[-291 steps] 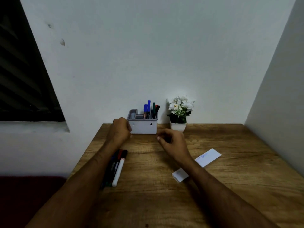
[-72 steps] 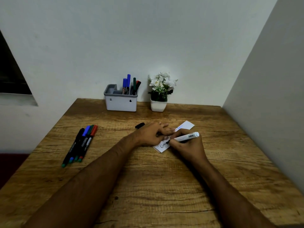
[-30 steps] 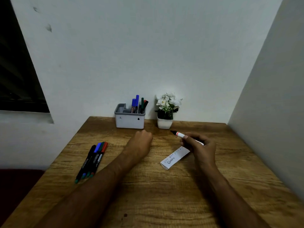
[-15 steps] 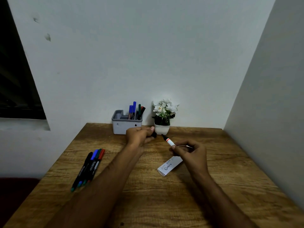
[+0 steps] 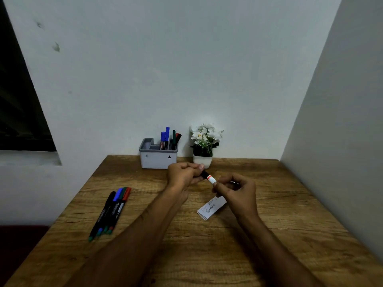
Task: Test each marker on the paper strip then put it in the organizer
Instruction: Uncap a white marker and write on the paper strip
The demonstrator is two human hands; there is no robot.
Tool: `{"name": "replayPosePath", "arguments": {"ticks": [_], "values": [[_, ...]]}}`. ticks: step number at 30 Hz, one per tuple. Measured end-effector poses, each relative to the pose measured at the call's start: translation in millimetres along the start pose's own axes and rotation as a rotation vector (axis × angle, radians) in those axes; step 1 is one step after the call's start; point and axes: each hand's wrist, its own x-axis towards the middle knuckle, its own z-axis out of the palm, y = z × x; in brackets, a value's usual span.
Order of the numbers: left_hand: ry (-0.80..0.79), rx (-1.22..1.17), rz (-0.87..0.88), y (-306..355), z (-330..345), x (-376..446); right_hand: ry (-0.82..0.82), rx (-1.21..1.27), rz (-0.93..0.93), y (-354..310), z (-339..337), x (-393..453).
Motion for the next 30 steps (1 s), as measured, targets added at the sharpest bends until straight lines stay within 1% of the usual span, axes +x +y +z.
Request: {"name": "replayPosePath", "arguments": {"ticks": [6, 8, 14, 18, 20, 24, 30], "values": [[0.048, -0.027, -0.023, 2, 10, 3, 0.049, 0.048, -0.043, 0, 3, 7], [0.043, -0.032, -0.036, 1, 9, 2, 0.031, 0.055, -0.046, 3, 3, 10], [-0.041, -0.074, -0.039, 1, 1, 0, -0.037, 0.034, -0.081, 9, 18, 19], [-0.006, -0.047, -0.008, 10, -4, 5, -0.075, -0.047, -0.123, 11, 30, 30], [0.023, 0.016, 0.039, 16, -11, 10, -0.115, -0.148, -0.168, 13, 36, 35], [0.073, 0.248, 0.2, 31, -29, 17, -0.186, -0.353, -0.248, 14, 50, 42], [0.255, 0.492, 0.491, 69, -57, 38, -0.268, -0.567, -0.312, 10, 74, 50]]}}
